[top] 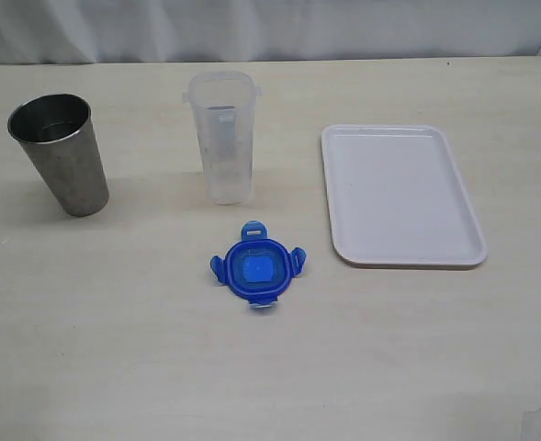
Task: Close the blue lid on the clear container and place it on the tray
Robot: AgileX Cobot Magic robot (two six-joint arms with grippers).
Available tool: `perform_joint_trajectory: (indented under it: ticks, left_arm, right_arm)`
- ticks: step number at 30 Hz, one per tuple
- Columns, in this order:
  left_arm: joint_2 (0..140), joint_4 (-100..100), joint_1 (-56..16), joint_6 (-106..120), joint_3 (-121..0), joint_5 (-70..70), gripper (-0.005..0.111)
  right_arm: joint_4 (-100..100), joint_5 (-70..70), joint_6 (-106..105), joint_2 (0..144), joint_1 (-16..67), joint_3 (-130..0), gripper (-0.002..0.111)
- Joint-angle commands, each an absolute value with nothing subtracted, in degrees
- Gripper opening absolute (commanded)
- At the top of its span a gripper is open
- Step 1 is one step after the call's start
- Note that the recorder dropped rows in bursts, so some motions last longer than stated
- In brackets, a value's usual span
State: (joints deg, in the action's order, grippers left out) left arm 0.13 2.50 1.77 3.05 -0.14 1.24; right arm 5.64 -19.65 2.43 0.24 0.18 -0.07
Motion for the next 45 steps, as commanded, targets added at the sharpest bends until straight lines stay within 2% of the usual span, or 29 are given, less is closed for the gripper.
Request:
perform_joint_trajectory:
  ticks: [1, 2, 10, 13, 15, 16, 17, 18, 21, 22, 30, 35, 45]
  left_arm:
    - [0.0, 2.76, 1.29, 3.17, 0.0, -9.48, 0.0]
    - [0.0, 2.76, 1.29, 3.17, 0.0, -14.68, 0.0]
    - [0.0, 2.94, 1.29, -4.56, 0.0, -30.65, 0.0]
    - [0.0, 2.94, 1.29, -15.3, 0.0, -35.79, 0.001]
    - [0.0, 2.94, 1.29, -18.19, 0.0, -35.82, 0.014]
    - [0.0, 4.27, 1.29, -18.19, 0.0, -35.69, 0.031]
    - [0.0, 5.78, 1.29, -18.19, 0.0, -35.69, 0.054]
    - [0.0, 5.91, 1.29, -18.19, 0.0, -35.81, 0.069]
    - [0.0, 5.91, 1.29, -18.08, 0.0, -36.01, 0.101]
    - [0.0, 5.91, 1.29, -17.98, 0.0, -35.7, 0.105]
    - [3.61, 5.38, 1.29, -17.38, 0.0, -37.22, 0.105]
    - [17.09, 5.72, 1.29, -16.37, -2.07, -39.3, 0.105]
    - [48.59, 12.41, 1.29, -13.16, -2.2, -55.45, 0.105]
  right_arm:
    - [5.16, -19.78, 2.52, 0.0, 0.16, 0.0, 0.014]
    - [5.16, -19.78, 2.52, 0.0, 0.16, 0.0, 0.014]
    - [5.16, -19.78, 2.52, 0.0, 0.16, 0.0, 0.014]
    - [5.16, -19.78, 2.52, 0.0, 0.16, 0.0, 0.014]
    - [5.16, -19.78, 2.52, 0.0, 0.16, 0.0, 0.014]
    - [5.16, -19.78, 2.52, 0.0, 0.16, 0.0, 0.014]
    - [5.16, -19.78, 2.52, 0.0, 0.16, 0.0, 0.014]
    - [5.16, -19.78, 2.52, 0.0, 0.16, 0.0, 0.014]
    - [5.16, -19.78, 2.52, 0.0, 0.16, 0.0, 0.014]
    - [5.16, -19.78, 2.52, 0.0, 0.16, 0.0, 0.014]
    - [5.16, -19.78, 2.52, 0.0, 0.16, 0.0, 0.014]
    - [5.16, -19.78, 2.52, 0.0, 0.16, 0.0, 0.014]
    - [5.16, -19.78, 2.52, 0.0, 0.16, 0.0, 0.014]
